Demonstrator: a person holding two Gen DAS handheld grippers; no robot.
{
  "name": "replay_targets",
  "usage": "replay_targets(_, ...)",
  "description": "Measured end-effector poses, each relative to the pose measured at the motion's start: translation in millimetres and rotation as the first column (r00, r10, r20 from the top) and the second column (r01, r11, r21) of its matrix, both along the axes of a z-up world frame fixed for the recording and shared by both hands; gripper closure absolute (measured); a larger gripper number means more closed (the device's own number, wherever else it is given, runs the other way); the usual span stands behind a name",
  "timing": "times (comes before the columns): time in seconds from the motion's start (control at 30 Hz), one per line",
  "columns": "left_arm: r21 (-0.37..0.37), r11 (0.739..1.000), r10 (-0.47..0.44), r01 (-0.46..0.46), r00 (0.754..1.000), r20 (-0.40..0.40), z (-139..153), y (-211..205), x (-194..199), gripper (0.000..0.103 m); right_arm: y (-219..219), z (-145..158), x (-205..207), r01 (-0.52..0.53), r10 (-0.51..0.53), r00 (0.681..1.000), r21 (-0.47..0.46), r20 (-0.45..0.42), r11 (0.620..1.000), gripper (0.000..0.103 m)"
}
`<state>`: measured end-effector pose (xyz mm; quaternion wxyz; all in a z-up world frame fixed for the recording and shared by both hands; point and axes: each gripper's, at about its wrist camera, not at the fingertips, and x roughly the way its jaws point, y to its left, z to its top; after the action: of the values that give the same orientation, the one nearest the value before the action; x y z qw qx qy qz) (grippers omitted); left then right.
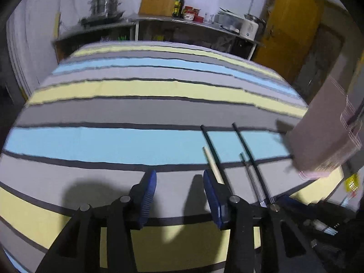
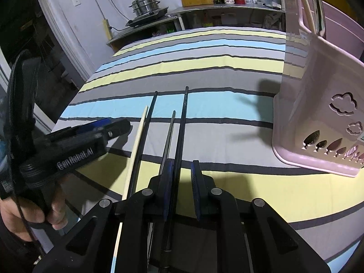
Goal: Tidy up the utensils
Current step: 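Grasp a wooden chopstick with the left tool while the right tool grasps a black chopstick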
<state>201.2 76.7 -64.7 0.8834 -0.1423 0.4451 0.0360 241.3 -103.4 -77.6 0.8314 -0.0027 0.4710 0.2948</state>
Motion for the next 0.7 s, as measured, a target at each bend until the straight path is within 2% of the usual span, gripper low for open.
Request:
replay_targets(0.1,-0.018,1.0,0.0,0.0,1.0,0.0,1,-1,5,0.06,-1,0,1,-0.002,0.002,1.0,0.003,-0.001,1.0,0.087)
replay_targets(0.27,0.011,1.0,-0.002,0.002,1.0,-0.001,-3,-8,12,0.059,-3,-1,1,-0.005,0.005,1.0,0.008,-0.002,1.0,0.087)
replay_targets(0.4,0.111,0.994,-0.014,0.016,1.0,-0.019,-5,-21,19,0.059,-4,-1,1,-0.005,0.005,1.0,0.011,-0.001,1.0,0.087)
replay_targets(0.5,0.211,0.977,-0.026,0.033,0.999,-0.037,-6,-35,21,0.056,-4,-1,1,-0.003,0.003,1.0,0.013,-0.002,1.0,0.087)
replay_targets(0.57,0.219,0.975,-0.022,0.028,0.999,-0.03,-7,-35,21,0.056,-3,0,0,-0.002,0.002,1.0,0.013,-0.002,1.0,0.087)
replay_targets(0.63,0.211,0.977,-0.024,0.03,0.999,-0.032,-6,-32,19,0.059,-4,0,0,-0.002,0.002,1.0,0.013,-0.003,1.0,0.087)
replay_targets(0.7,0.212,0.977,-0.025,0.032,0.999,-0.036,-5,-29,15,0.069,-3,0,1,-0.001,0.001,1.0,0.012,-0.002,1.0,0.087)
